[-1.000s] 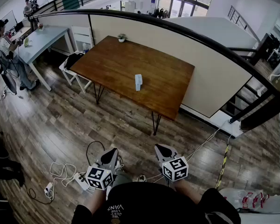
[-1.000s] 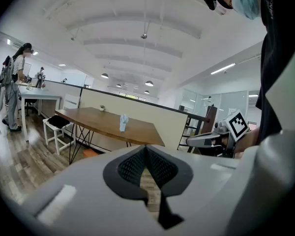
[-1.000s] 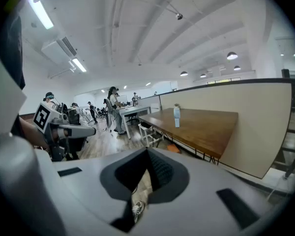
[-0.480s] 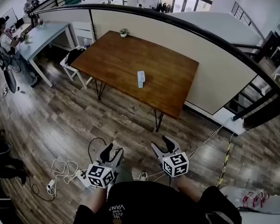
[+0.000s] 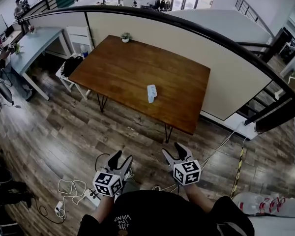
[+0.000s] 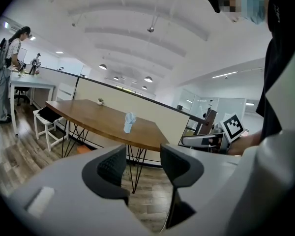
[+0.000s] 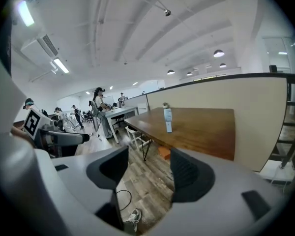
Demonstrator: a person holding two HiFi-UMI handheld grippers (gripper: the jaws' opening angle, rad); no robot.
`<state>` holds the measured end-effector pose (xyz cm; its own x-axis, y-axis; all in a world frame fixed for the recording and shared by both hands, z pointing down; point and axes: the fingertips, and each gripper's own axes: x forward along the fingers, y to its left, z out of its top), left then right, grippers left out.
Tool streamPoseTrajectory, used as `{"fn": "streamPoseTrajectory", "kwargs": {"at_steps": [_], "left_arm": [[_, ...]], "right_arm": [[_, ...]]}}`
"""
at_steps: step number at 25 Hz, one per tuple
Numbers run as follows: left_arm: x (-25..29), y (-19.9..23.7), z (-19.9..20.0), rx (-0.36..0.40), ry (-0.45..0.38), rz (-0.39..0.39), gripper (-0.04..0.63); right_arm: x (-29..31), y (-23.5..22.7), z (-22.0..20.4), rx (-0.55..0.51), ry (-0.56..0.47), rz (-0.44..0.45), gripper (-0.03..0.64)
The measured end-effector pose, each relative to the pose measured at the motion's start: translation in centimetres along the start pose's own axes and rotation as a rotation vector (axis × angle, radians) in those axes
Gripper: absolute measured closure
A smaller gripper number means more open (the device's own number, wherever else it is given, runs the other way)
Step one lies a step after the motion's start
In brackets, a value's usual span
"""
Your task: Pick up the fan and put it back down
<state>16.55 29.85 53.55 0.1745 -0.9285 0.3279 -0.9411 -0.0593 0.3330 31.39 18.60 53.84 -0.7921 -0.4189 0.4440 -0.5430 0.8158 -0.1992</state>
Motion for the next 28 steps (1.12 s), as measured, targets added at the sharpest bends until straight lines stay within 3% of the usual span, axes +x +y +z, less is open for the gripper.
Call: {"fn": "streamPoseTrajectory", "kwargs": {"at_steps": [9, 17, 28], "left_arm": [[1.9, 8.6, 4.3, 0.03, 0.018, -0.058, 0.393], [2.2, 13.3, 6.5, 0.058, 0.027, -0.139, 0.393], [2.8, 17.4, 6.3, 0.018, 0.035, -0.137, 0.393]], "right_arm": [[7.2, -0.2, 3.9, 0.036, -0.025, -0.12, 0.38], [10.8, -0.1, 6.1, 0.059, -0.053, -0.229, 0.38], [14.6, -0.3, 7.4, 0.029, -0.011, -0.259, 0.38]]}}
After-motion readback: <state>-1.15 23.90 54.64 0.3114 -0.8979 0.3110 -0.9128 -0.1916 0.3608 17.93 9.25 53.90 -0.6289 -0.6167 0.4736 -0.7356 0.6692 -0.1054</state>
